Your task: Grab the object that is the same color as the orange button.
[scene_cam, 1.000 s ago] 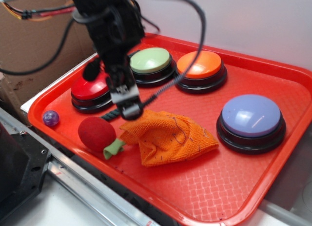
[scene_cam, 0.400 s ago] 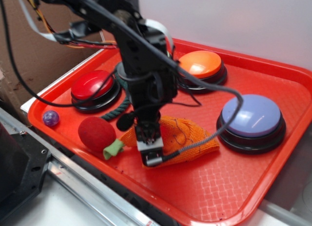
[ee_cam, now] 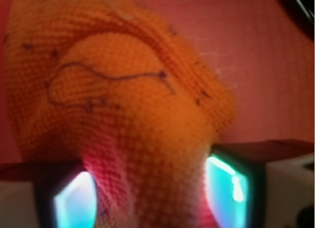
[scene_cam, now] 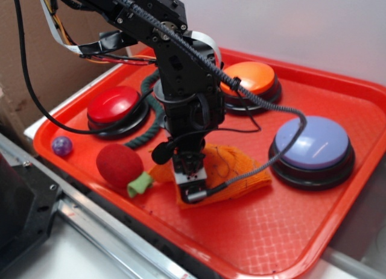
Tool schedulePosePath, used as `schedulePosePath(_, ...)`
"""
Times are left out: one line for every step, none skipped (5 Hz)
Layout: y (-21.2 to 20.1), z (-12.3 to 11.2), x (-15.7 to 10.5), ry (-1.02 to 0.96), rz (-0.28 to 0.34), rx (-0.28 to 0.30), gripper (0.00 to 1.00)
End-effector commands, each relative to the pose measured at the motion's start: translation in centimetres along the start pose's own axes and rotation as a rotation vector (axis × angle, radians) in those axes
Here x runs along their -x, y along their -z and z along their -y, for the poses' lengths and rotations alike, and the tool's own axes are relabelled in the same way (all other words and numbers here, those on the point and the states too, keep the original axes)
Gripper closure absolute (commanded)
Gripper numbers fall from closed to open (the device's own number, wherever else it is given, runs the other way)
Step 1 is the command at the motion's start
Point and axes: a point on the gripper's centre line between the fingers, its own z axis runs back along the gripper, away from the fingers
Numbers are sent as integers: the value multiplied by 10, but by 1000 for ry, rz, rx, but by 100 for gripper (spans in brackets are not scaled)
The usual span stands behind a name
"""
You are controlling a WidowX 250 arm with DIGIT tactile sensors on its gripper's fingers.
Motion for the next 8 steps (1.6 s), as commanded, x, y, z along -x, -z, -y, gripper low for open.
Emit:
schedulePosePath(-16,-7,2,-86,16,16,100)
schedulePosePath(-37,-13,4,-152,12,47,100)
schedulePosePath(-75,-29,12,-256,-59,15,100)
schedulePosePath(-118,-49,27,-424,-47,14,100)
schedulePosePath(-148,-65,42,-510,19,54,100)
schedulePosePath(-170,-78,53,-588,79,57,100)
schedulePosePath(-177,-83,58,-630,112,37,100)
schedulePosePath(-173,-83,54,-630,122,8,100)
